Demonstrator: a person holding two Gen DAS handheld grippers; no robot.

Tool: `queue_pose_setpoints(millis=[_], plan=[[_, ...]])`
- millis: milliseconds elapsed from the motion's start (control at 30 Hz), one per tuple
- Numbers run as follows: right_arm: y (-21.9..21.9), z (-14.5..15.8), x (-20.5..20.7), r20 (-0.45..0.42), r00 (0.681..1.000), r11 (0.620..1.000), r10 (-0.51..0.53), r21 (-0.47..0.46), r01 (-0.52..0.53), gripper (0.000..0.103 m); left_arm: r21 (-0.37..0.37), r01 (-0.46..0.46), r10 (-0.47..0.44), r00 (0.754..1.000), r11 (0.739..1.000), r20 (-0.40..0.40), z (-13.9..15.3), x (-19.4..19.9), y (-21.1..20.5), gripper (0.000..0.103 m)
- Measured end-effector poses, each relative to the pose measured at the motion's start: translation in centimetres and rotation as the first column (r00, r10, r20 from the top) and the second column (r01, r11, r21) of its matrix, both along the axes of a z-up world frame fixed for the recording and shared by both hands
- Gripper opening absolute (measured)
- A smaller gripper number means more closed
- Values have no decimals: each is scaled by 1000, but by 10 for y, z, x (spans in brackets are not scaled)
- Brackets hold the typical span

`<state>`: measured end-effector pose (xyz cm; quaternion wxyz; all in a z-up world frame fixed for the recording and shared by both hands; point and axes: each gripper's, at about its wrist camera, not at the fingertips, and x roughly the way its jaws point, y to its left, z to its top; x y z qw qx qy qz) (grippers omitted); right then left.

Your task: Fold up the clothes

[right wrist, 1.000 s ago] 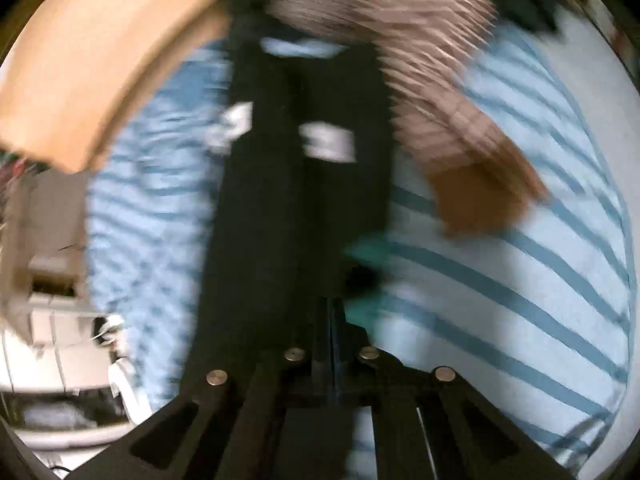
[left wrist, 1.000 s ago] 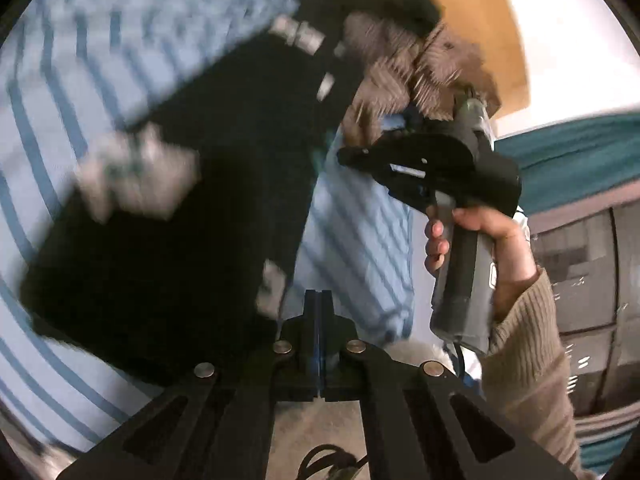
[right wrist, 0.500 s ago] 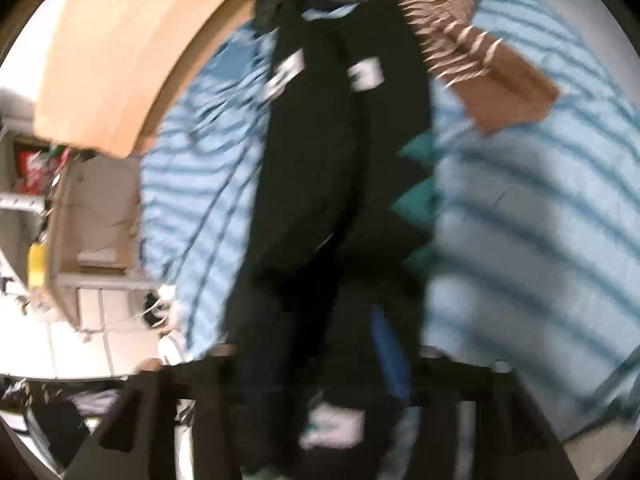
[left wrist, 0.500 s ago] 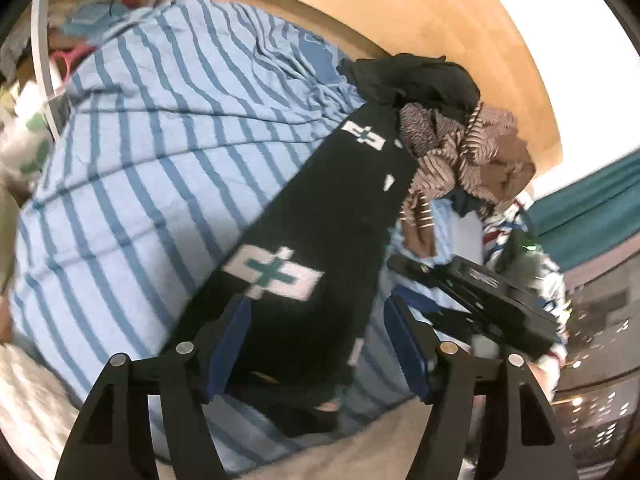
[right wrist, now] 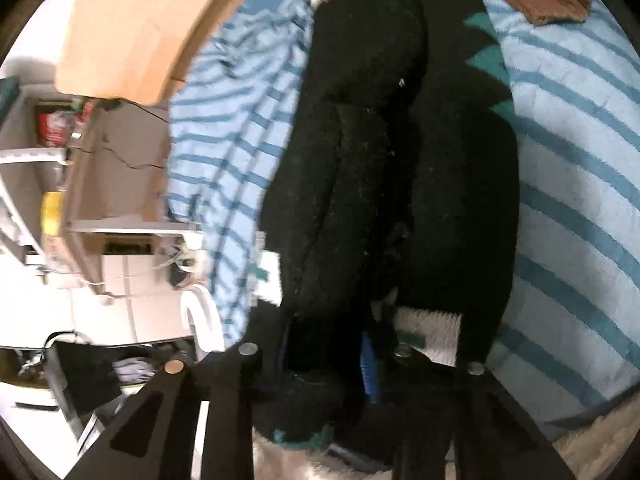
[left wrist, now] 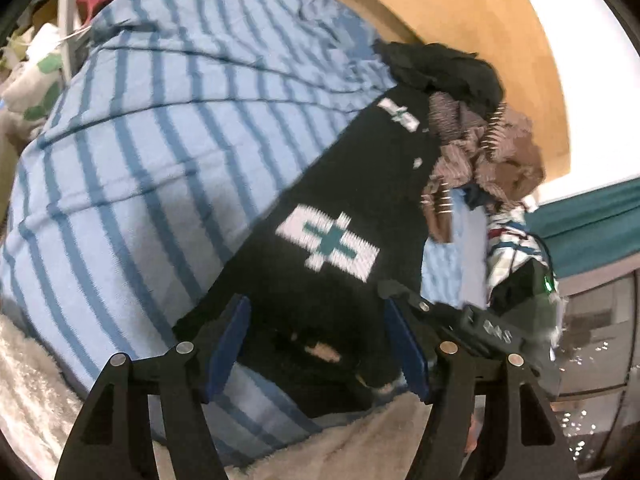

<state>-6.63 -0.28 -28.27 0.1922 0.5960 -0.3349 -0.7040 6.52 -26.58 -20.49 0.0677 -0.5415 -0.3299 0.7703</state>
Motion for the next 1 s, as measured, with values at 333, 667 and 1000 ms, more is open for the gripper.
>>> queue_pose_setpoints(millis=[333,667,1000], plan=[[26,-36,26,90,993,996,-77,49,73,30,-152,223,-217,975,963,53,-17,-33,76,23],[85,-3,5,66,984,958,-163,248,142,52,-358,447,-403,895,820,194,-45,-33,135,19],[124,-2,-35,45,958,938,-284,218,268,53,-331,447,-414,895,831,167,-43,-77,152,14]])
